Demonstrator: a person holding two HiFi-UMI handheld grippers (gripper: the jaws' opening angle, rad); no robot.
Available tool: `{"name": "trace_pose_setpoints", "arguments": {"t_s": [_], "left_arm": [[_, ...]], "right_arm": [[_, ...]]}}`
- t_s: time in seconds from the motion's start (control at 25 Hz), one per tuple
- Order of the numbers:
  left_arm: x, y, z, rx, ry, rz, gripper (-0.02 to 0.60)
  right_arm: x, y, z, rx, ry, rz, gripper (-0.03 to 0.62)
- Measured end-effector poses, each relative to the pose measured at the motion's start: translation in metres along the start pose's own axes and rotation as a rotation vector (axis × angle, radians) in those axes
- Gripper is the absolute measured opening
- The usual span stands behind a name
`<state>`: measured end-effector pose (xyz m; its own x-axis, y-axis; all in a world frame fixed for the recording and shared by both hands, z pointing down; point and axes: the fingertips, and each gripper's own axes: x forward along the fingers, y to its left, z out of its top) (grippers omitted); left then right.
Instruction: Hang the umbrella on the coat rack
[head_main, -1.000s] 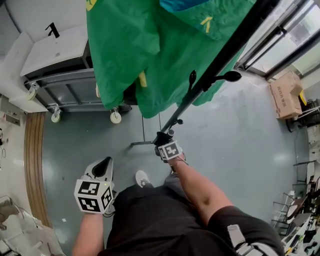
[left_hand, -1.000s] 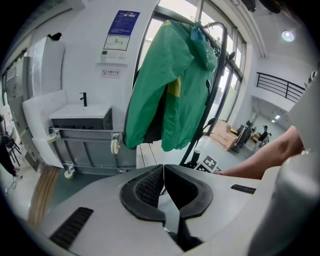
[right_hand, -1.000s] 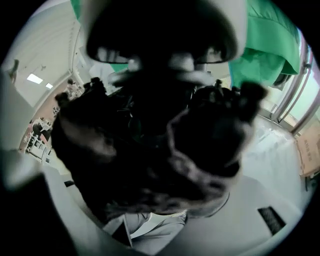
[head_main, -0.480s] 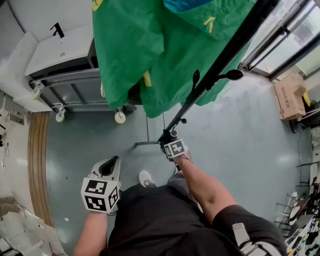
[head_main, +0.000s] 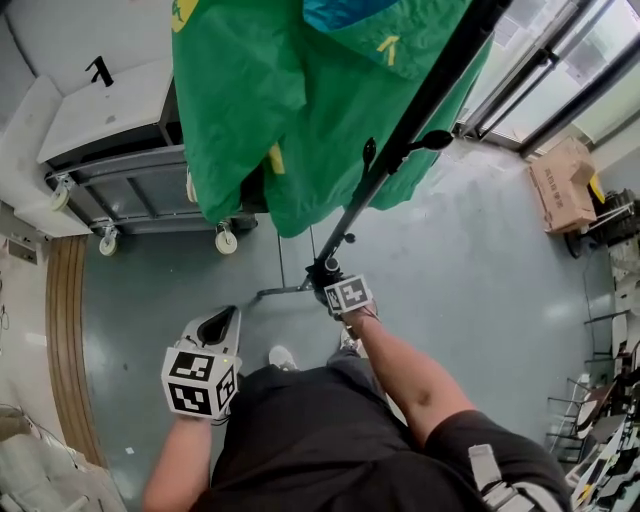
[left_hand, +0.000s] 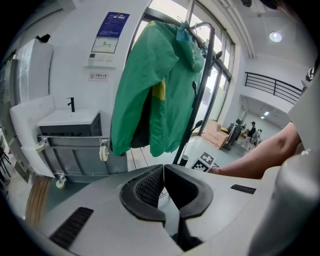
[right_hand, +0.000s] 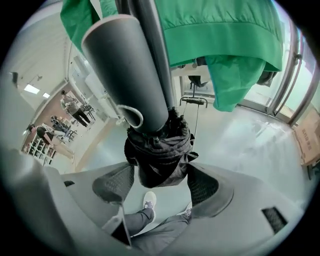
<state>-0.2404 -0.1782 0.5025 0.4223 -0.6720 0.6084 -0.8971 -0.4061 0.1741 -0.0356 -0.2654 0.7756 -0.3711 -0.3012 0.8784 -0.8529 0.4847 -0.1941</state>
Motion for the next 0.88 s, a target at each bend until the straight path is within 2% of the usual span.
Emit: {"name": "trace_pose_setpoints", "arguments": {"t_s": [0.24, 0.48, 0.72, 0.88], "left_arm": [[0.003, -0.005, 0.003, 0.01, -0.011, -0.026, 0.015], [0.014, -0.015, 0.009, 0.037, -0.01, -0.068, 0.015], [0.02, -0.03, 0.023, 0.039, -0.051, -0.083, 0.015], [0.026, -0.04, 0.027, 0.027, -0.065, -0.071, 0.015]], "right_arm": [[-0.017, 0.004, 0.01, -0.004, -0.039, 0.002, 0.293], [-0.046, 0.011, 0.027, 0.003, -0.128, 0.012, 0.293], [-0.1, 0.033, 0.045, -0.054, -0.221, 0.09, 0.293], [-0.152, 0.044, 0.057, -0.077, -0.321, 0.128, 0.293]]}}
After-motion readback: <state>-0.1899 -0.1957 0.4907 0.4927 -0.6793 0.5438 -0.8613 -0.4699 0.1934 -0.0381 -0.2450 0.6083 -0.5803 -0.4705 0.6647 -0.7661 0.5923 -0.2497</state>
